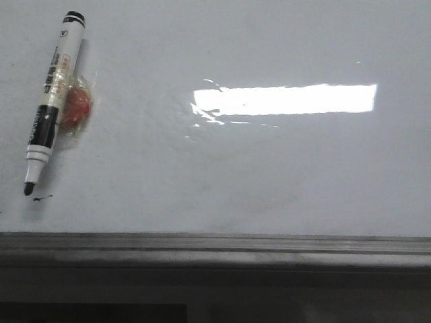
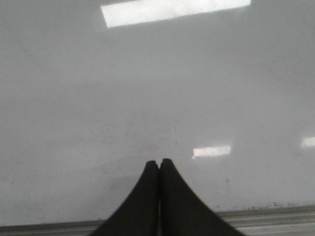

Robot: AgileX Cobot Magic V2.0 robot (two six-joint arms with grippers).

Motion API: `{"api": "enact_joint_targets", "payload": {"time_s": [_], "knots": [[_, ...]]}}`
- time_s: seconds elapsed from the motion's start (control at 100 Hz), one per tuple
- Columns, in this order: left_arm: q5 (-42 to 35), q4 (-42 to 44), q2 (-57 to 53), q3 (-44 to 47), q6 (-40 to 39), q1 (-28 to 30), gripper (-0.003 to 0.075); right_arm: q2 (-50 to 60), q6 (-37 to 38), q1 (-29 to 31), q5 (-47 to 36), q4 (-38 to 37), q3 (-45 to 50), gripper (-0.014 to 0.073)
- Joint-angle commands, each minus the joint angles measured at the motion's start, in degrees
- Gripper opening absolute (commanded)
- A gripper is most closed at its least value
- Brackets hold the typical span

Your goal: Write number 6 on whiteboard

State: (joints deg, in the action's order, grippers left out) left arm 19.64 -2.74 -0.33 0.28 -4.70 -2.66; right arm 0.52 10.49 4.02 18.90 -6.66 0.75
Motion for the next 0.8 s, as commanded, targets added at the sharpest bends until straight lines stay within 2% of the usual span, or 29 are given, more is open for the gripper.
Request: {"api": "enact_joint_targets", "payload": {"time_s": [0.0, 0.28, 0.79], "knots": [[-2.1, 0.1, -1.7, 2.5, 0.0, 0.2, -0.0019, 1.2, -0.2, 0.3, -1.0, 0.0, 1.6, -0.0064], [-2.2, 0.1, -1.7, 2.5, 0.0, 0.2, -0.0019, 1.2, -0.2, 0.3, -1.0, 0.0, 1.6, -0.0064], [-8.7, 2.0, -1.7, 2.5, 0.0, 0.2, -0.0019, 1.2, -0.2, 0.3, -4.2, -0.1, 1.6, -0.0064]]}}
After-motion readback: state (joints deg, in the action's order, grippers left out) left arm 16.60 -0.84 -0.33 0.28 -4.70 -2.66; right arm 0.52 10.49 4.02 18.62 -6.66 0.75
